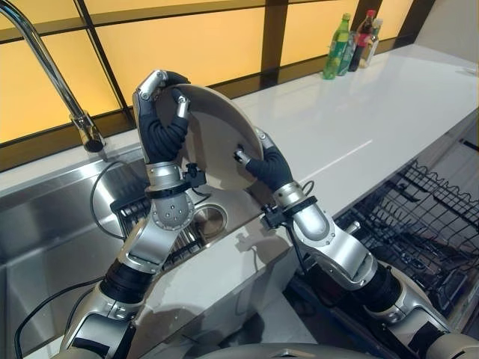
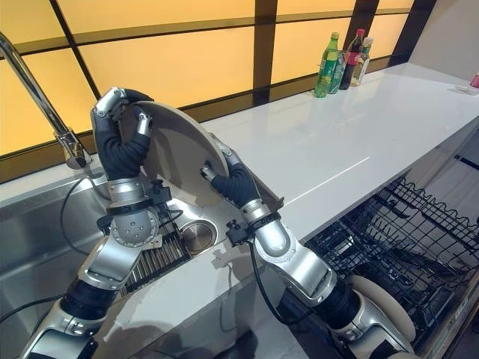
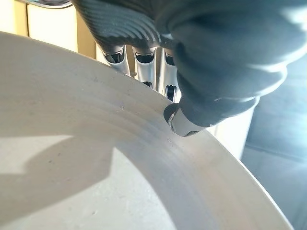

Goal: Pick up plates and place into dishwasher.

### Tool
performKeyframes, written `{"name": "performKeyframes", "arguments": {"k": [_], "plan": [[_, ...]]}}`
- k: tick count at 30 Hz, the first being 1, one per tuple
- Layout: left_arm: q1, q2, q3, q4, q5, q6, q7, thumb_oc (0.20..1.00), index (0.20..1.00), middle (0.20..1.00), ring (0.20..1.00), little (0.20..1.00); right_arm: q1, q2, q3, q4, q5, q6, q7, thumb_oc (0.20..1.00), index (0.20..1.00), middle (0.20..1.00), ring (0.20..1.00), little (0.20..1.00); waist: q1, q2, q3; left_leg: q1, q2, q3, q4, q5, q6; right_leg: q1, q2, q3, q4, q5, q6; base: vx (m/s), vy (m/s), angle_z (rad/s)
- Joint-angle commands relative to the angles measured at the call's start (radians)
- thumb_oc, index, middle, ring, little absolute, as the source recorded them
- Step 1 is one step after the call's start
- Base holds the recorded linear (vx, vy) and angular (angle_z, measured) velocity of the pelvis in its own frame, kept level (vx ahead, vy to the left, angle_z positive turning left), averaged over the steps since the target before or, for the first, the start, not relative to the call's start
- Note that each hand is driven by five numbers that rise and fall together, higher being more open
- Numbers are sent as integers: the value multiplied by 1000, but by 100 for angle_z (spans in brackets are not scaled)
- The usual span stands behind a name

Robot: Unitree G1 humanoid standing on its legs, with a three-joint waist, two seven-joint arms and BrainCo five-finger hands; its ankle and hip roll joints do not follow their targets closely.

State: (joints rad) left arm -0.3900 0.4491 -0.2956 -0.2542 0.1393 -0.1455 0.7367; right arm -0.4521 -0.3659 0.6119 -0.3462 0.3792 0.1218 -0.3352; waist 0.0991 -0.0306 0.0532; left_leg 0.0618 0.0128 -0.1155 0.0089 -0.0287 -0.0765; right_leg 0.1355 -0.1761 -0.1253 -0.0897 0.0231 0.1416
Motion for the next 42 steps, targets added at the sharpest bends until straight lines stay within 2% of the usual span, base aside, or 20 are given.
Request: {"name": "performKeyframes", "arguments": {"k": [1, 7, 11, 17, 22, 26, 29, 32, 36, 37, 40, 42], "plan": [[-56, -11, 10, 44, -39, -61, 6, 1000, 1000, 1000, 1000, 1000, -54, 4, -69, -40, -67, -44, 11, 200, 200, 200, 200, 200, 1, 4, -50, 15, -43, 4, -41, -29, 42, -42, 55, -9, 94, -74, -20, 0, 0, 0], [39, 43, 174, 46, -67, -85, 56, 1000, 1000, 1000, 1000, 1000, 32, -101, -268, -70, -116, -66, 9, 200, 200, 200, 200, 200, -23, 1, -54, 25, -44, 14, -34, -43, 49, -47, 58, 20, 105, -75, -20, 12, 0, -4], [85, 72, 249, 47, -66, -90, 65, 1000, 1000, 1000, 1000, 1000, 83, -155, -357, -70, -194, -64, -1, 200, 200, 200, 200, 200, -46, -1, -52, 34, -46, 35, -15, -60, 56, -49, 56, 53, 104, -69, -20, 47, 13, -18], [123, 105, 289, 76, -86, -83, 52, 1000, 1000, 1000, 1000, 1000, 141, -232, -453, -19, -264, -60, -16, 200, 200, 200, 200, 200, -85, -3, -45, 53, -49, 78, 2, -84, 66, -48, 49, 108, 94, -50, -10, 75, 43, -31], [182, 136, 327, 89, -124, -112, 25, 1000, 1000, 1000, 1000, 1000, 252, -302, -585, 33, -318, -82, -38, 200, 200, 200, 200, 200, -117, -9, -29, 61, -52, 109, 16, -102, 80, -67, 40, 153, 114, -42, 7, 64, 53, -27], [243, 159, 375, 94, -141, -137, -1, 1000, 1000, 1000, 1000, 1000, 357, -354, -706, 89, -365, -108, -62, 200, 200, 200, 200, 200, -144, -18, -1, 61, -57, 129, 32, -113, 101, -107, 50, 180, 193, -49, 15, 34, 26, -31], [270, 193, 409, 97, -159, -128, -24, 1000, 1000, 1000, 1000, 1000, 421, -384, -781, 131, -370, -110, -99, 200, 200, 200, 200, 200, -162, -33, 28, 53, -69, 130, 68, -133, 115, -136, 65, 191, 261, -51, 17, 15, -102, -31], [267, 226, 429, 115, -178, -128, -41, 1000, 1000, 1000, 1000, 1000, 452, -391, -815, 165, -363, -107, -133, 200, 200, 200, 200, 200, -172, -52, 56, 44, -71, 135, 110, -150, 115, -150, 46, 222, 233, -3, 39, 28, -267, -34], [249, 282, 434, 129, -173, -109, -58, 1000, 1000, 1000, 1000, 1000, 464, -369, -828, 222, -358, -98, -171, 200, 200, 200, 200, 200, -176, -77, 88, 46, -42, 125, 151, -190, 98, -167, -12, 271, 133, 124, 81, 49, -392, -21], [252, 291, 438, 130, -174, -107, -60, 1000, 1000, 1000, 1000, 1000, 465, -365, -831, 230, -361, -97, -168, 200, 200, 200, 200, 200, -175, -78, 93, 47, -31, 124, 159, -197, 96, -173, -13, 273, 134, 129, 84, 47, -404, -14], [277, 298, 463, 119, -167, -96, -75, 1000, 1000, 1000, 1000, 1000, 470, -365, -842, 258, -349, -98, -138, 200, 200, 200, 200, 200, -165, -76, 99, 29, 2, 118, 186, -202, 89, -159, -1, 264, 128, 75, 89, 47, -338, -5], [304, 290, 476, 101, -168, -87, -90, 1000, 1000, 1000, 1000, 1000, 478, -367, -841, 261, -349, -77, -115, 200, 200, 200, 200, 200, -158, -73, 97, 34, 26, 107, 184, -196, 78, -154, 16, 255, 140, 49, 79, 122, -331, 3]]}}
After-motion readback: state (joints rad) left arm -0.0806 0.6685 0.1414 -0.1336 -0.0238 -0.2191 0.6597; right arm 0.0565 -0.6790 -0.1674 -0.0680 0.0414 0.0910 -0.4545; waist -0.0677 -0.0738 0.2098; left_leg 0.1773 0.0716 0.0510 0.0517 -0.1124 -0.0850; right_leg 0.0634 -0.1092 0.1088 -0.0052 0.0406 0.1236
